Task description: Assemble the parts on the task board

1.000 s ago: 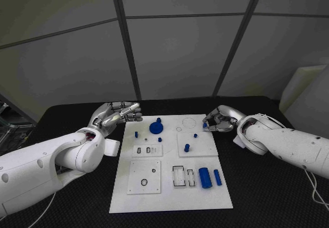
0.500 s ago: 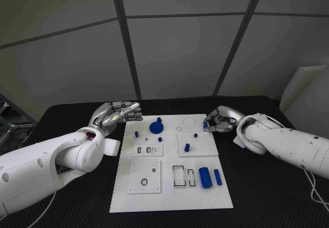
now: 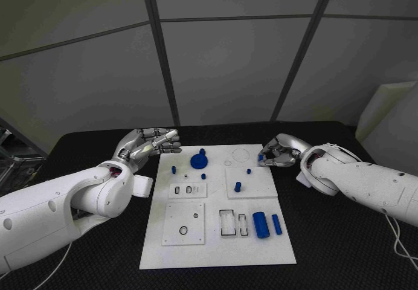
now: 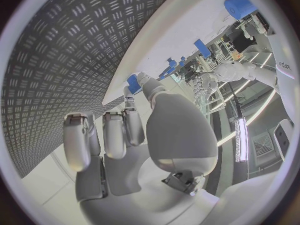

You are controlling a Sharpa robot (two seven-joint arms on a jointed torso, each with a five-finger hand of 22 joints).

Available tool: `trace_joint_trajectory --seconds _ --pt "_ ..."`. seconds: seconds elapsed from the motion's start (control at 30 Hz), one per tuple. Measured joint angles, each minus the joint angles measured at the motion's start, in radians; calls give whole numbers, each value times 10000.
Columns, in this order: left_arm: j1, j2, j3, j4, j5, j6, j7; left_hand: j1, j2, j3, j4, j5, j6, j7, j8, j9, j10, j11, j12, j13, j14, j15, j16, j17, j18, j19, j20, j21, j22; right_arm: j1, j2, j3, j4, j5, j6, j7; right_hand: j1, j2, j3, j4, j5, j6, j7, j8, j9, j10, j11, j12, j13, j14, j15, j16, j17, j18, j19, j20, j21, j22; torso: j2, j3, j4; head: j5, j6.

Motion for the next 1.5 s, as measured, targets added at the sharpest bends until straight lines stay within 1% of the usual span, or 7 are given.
trace_joint_trajectory --seconds 0.2,0.33,0.63,0.83,1.2,1.37,1.5 --pt "0 -8 0 -3 0 0 -2 0 0 0 0 0 0 0 0 0 0 0 0 0 0 0 0 -1 0 0 0 0 0 -1 -56 0 137 190 -257 22 79 187 169 -116 64 59 40 84 20 15 -88 47 0 -21 -50 6 1 0 -1 -72 0 0 0 0 0 0 -7" --pt "-2 -23 0 -2 0 0 -4 0 0 0 0 0 0 0 0 0 0 0 0 0 0 0 0 -1 -1 0 0 0 0 -1 -194 5 479 320 -491 32 93 223 187 -134 133 58 40 84 19 15 -88 47 0 14 -85 56 0 0 36 -109 0 0 -7 -2 0 9 -7" --pt "-2 -64 0 7 0 2 -14 0 0 0 0 0 0 0 -40 0 0 0 0 0 0 0 0 -1 0 0 0 0 -14 11 -358 40 2069 330 -1003 -245 114 274 270 -218 190 56 38 66 17 15 -88 47 0 14 -85 56 -1 1 -1 -146 0 0 -17 -13 8 89 -6" --pt "-2 -63 0 -4 0 5 -22 0 0 0 0 0 0 0 -40 0 0 0 0 0 0 0 0 -2 0 0 0 0 -13 15 223 41 2819 -208 -1282 -732 113 275 270 -220 190 50 33 28 17 14 -87 47 0 14 -84 55 -2 1 -1 -145 0 0 -15 -12 19 211 -41" --pt "0 58 0 -118 0 21 -38 0 0 0 0 0 0 0 -39 0 0 0 0 0 0 0 0 -2 0 0 0 0 -12 1 1572 19 2940 -1690 -1386 -1644 116 273 295 -246 189 46 29 -47 17 14 -87 47 0 14 -84 56 -2 1 -1 -145 0 0 -13 -11 34 426 -127" --pt "1 90 0 -144 0 26 -45 0 0 0 0 0 0 0 -39 0 0 0 0 0 0 0 0 -2 -1 0 0 0 -12 -49 2010 -115 2841 -2289 -1259 -2018 118 273 268 -275 188 36 19 -75 17 14 -87 47 0 14 -84 56 -3 0 -1 -145 0 0 -7 -12 30 535 -177" --pt "2 126 0 -153 0 33 -51 0 0 0 0 0 0 0 -38 0 0 0 0 0 0 0 0 5 -1 0 0 0 -12 -99 2212 -165 2785 -2669 -1107 -2248 118 272 267 -275 186 30 13 -67 17 14 -87 47 0 14 -84 56 -3 0 -1 -145 0 0 -6 -12 19 593 -224"
